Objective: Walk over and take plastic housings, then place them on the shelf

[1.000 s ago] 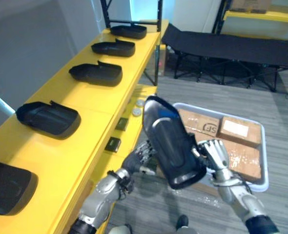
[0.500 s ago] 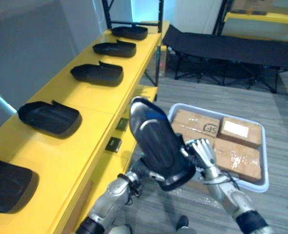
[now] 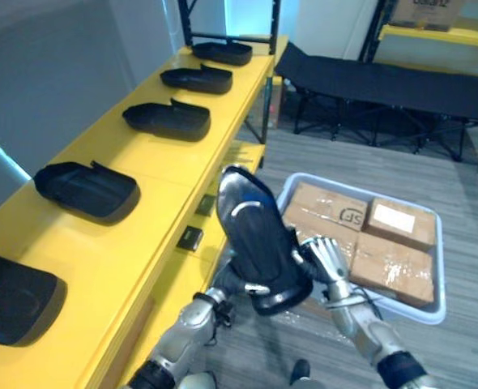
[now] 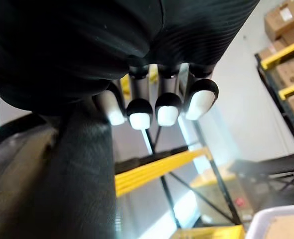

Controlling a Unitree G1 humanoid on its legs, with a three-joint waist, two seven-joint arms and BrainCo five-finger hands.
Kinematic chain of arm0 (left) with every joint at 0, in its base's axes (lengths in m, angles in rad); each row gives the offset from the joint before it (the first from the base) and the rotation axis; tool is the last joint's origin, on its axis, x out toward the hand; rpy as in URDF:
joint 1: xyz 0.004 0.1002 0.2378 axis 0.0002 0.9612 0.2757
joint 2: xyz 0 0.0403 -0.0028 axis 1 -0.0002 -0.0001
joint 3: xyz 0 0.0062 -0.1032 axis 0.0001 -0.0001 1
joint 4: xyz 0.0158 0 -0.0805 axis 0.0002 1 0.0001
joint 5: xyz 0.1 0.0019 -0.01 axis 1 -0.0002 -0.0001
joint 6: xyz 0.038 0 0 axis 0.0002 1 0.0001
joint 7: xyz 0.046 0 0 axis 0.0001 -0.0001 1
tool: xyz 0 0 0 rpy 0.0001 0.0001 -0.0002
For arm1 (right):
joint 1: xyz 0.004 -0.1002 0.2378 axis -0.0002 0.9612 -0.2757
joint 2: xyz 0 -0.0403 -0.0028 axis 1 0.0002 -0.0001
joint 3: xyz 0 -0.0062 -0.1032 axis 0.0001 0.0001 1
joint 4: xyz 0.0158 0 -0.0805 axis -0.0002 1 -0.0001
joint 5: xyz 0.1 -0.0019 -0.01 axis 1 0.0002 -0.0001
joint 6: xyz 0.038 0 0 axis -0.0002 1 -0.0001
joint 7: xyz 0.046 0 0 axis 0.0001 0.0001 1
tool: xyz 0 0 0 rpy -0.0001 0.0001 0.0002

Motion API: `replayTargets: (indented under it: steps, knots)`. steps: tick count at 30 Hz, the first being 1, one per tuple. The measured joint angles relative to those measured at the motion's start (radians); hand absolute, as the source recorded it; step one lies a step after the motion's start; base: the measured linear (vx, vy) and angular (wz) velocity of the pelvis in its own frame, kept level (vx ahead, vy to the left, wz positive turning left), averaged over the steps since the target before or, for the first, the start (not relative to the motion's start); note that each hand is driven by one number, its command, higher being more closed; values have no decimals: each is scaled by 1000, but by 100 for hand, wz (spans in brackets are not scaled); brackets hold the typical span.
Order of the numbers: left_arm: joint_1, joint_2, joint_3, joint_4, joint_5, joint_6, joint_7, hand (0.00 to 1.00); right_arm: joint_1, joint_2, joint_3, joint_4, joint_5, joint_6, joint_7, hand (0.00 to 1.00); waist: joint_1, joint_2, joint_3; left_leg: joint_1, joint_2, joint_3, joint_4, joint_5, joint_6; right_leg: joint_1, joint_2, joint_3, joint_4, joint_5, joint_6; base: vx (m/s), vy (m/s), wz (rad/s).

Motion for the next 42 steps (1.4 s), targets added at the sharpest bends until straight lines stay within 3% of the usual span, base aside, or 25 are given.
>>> replayTargets:
  steps: [10, 15, 23, 24, 30, 33, 37, 40, 41, 42]
  knots:
    - [-2, -3, 4, 28, -140, -17, 44, 100, 6, 64, 21, 0, 48, 10, -27, 100, 3, -30, -5, 1, 4, 1, -1, 1, 1, 1, 0, 0, -1, 0, 0, 0, 0, 0]
    - [-2, -8, 4, 41, -252, -20, 44, 100, 7, 89, 39, -7, 99, 10, -30, 100, 3, -31, -6, 2, 5, 2, -2, 1, 0, 2, 0, 0, -2, 0, 0, 0, 0, 0]
    - [-19, -11, 0, 41, -275, -28, 46, 100, 9, 92, 64, -40, 179, 13, -31, 100, 3, -33, -7, 18, 4, 9, -18, 6, -1, 8, 1, 8, -8, 1, 1, -3, 1, -2]
    - [-23, -11, -3, 41, -275, -38, 47, 100, 9, 91, 65, -48, 191, 14, -31, 0, 3, -34, -7, 17, 4, 10, -19, 6, -2, 8, 1, 8, -12, 3, 3, 0, 0, 0]
    - [-49, -12, -12, 41, -302, -53, 60, 100, 6, 91, 82, -93, 244, 10, -31, 0, 0, -35, -8, 18, 2, 11, -20, 7, -1, 9, 1, 8, -20, 5, 5, 0, 0, 0]
    - [-60, -19, -13, 38, -288, -94, 113, 100, 2, 91, 110, -92, 293, 10, -41, 0, 0, -39, -11, 18, 0, 9, -24, 9, 0, 9, 0, 6, -20, 6, 6, -9, 8, 1]
    - [-59, -29, 42, -67, -137, -132, 186, 100, 11, 110, 127, -114, 412, 8, -45, 0, 3, -47, -16, 20, -3, 6, -35, 16, 1, 9, -2, -3, -20, 5, 5, -28, 16, 4]
    - [-35, -58, 124, -297, 32, -167, 238, 100, 44, 146, 105, -234, 506, -56, -29, 0, 2, -47, -16, 29, -7, 7, -37, 16, 1, 16, 0, -4, -20, 4, 3, -34, 20, -2]
    - [-28, -88, 178, -409, 113, -214, 262, 100, 66, 151, 96, -283, 537, -94, 4, 0, 3, -47, -16, 43, -7, 8, -42, 16, 1, 26, 0, -4, -20, 2, 1, 0, 0, 0]
    - [-28, -98, 199, -453, 144, -231, 270, 100, 74, 152, 93, -307, 551, -115, 20, 0, 3, -47, -16, 47, -8, 8, -45, 16, 1, 28, 0, -4, -20, 0, -1, -40, 20, -4]
